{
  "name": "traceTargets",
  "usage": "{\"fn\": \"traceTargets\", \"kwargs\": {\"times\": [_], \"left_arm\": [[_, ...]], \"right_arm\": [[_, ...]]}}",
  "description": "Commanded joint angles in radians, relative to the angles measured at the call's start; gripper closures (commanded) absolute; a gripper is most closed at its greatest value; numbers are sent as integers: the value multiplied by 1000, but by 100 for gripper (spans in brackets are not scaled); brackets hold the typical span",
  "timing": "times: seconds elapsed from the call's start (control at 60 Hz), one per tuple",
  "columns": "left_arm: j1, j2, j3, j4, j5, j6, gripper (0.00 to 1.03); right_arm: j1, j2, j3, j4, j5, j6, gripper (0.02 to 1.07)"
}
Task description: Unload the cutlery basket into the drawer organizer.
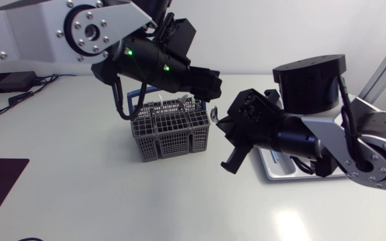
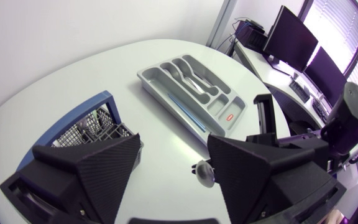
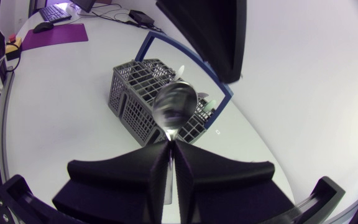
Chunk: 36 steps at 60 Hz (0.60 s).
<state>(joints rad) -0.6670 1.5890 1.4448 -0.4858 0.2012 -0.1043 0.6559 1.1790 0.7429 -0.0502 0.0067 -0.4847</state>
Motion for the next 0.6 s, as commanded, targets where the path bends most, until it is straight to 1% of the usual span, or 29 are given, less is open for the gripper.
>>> {"fn": "traceTargets", "kwargs": {"times": [0.0, 0.167, 0.267, 0.383, 0.467, 0.583], "left_arm": [[18, -37, 20, 15, -3, 6, 14], [47, -55, 20, 16, -3, 8, 14], [75, -60, 9, 15, -5, 15, 14], [112, -61, 3, 10, -5, 31, 14], [142, -58, 8, -20, -5, 51, 14], [170, -50, 5, -54, -5, 92, 14]], "right_arm": [[-15, -28, -50, -11, -7, -43, 94], [-108, -73, -93, -33, -70, -111, 94], [-216, -108, -116, -76, -149, -195, 94], [-369, -150, -120, -160, -267, -322, 93], [-478, -173, -116, -240, -341, -440, 93], [-622, -168, -91, -338, -409, -594, 93]]}}
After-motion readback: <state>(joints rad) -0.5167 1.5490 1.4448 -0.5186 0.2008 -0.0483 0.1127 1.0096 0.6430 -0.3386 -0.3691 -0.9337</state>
